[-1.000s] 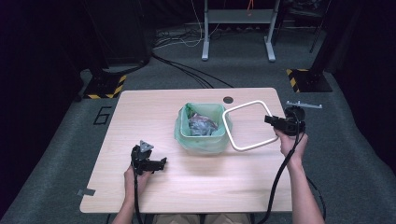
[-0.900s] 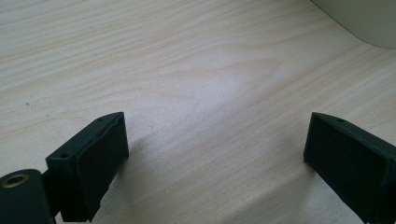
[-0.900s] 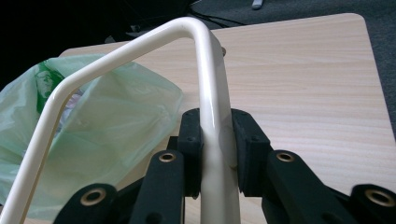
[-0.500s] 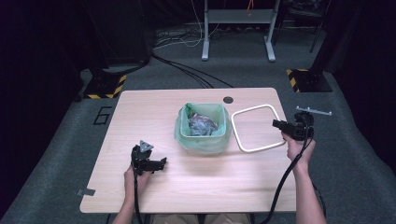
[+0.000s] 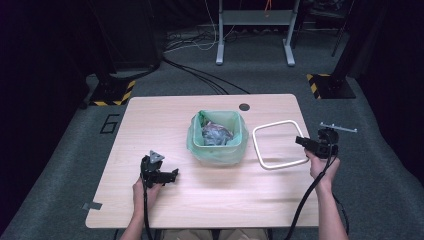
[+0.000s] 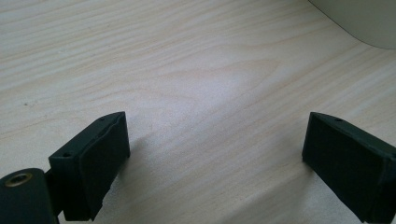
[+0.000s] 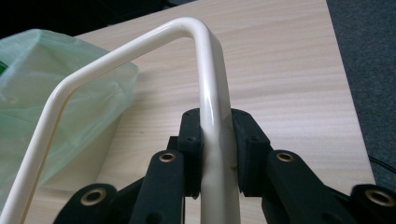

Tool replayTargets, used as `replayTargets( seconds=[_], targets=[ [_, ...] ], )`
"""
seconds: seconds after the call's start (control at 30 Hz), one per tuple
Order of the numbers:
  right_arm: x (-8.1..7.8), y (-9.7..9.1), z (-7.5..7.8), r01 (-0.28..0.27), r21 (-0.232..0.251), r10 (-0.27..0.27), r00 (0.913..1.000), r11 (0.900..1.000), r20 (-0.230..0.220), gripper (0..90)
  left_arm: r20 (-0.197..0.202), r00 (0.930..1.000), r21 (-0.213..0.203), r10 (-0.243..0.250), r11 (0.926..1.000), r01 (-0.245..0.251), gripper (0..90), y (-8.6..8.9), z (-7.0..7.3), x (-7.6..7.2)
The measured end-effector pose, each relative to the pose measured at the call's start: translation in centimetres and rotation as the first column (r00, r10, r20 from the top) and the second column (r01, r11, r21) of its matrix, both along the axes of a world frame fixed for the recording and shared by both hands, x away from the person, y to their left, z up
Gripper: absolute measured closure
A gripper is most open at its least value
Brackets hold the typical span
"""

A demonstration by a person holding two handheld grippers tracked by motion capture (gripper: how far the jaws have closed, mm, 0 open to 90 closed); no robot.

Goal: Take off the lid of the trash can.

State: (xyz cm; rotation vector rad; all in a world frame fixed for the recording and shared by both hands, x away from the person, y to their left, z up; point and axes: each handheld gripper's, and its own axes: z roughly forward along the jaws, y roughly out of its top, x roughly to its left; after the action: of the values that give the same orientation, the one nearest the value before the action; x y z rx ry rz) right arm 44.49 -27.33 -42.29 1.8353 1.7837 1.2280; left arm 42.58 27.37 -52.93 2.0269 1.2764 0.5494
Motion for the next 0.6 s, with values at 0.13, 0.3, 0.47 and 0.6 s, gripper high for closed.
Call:
replayTargets(
  seconds=[0.13, 0.3, 0.47, 0.6],
  targets=[
    [0.0, -0.2, -0.8, 0.007, 0.000, -0.007, 0.9998, 1.0000, -0.016, 74.9, 0.000, 1.0000, -0.001, -0.001, 1.0000, 0.001, 7.1, 0.0, 0.0, 0.0],
    [-0.1, -0.5, -1.5, 0.022, -0.007, -0.022, 0.9993, 0.9997, -0.031, 74.9, -0.001, 1.0000, -0.001, -0.001, 1.0000, 0.001, 7.1, 0.0, 0.0, 0.0],
    [-0.1, -0.7, -2.2, 0.024, -0.049, -0.027, 0.9984, 0.9985, -0.050, 74.8, 0.000, 1.0000, 0.000, 0.000, 1.0000, 0.000, 7.1, 0.0, 0.0, 0.0],
    [-0.1, -0.9, -2.8, 0.034, -0.045, -0.036, 0.9975, 0.9984, -0.060, 74.8, -0.001, 1.0000, 0.000, -0.001, 1.0000, 0.001, 7.1, 0.0, 0.0, 0.0]
  ],
)
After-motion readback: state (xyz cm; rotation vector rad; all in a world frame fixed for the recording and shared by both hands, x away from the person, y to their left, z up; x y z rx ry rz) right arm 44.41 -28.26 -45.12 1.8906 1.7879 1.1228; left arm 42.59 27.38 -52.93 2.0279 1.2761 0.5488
